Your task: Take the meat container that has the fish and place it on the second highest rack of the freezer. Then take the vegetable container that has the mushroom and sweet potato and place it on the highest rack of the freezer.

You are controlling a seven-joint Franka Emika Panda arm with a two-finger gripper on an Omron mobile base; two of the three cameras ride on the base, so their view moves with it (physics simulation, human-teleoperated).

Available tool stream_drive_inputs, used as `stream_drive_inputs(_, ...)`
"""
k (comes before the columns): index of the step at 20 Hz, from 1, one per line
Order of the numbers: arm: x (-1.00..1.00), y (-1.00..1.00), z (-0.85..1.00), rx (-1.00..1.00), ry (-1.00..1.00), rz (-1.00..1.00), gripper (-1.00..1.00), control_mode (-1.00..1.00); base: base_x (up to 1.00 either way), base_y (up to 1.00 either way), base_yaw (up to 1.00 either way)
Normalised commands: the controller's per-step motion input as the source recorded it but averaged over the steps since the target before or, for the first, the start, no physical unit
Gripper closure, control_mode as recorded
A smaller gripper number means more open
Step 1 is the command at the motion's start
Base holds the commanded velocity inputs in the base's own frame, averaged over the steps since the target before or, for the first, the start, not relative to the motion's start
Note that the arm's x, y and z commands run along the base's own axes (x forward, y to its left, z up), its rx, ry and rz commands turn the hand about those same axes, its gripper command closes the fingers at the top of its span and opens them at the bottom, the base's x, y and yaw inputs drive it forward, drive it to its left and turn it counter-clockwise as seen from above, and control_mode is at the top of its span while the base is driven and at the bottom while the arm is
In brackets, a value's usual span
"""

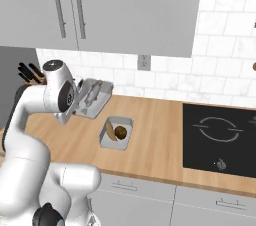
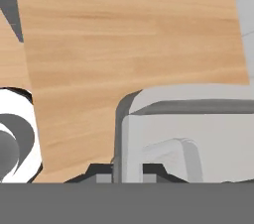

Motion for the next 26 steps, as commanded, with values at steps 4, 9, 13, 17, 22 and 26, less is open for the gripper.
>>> stream_drive_inputs(4,-0.25,-0.27,0.12,0.0,-0.03,0.01,1.0,-1.0,0.0,0.0,0.0)
stream_drive_inputs(9,-0.21,-0.29,0.22,0.0,0.0,0.01,1.0,-1.0,0.0,0.0,0.0)
stream_drive_inputs(13,-0.08,-0.32,0.47,0.0,0.02,0.01,1.0,-1.0,0.0,0.0,0.0)
stream_drive_inputs(17,-0.2,-0.08,0.13,-0.01,0.0,0.0,1.0,-1.0,0.0,0.0,0.0)
stream_drive_inputs(22,-0.13,0.0,0.0,-0.03,0.0,0.0,1.0,-1.0,0.0,0.0,0.0)
stream_drive_inputs(26,0.0,0.0,0.0,0.0,0.0,0.0,1.0,-1.0,0.0,0.0,0.0)
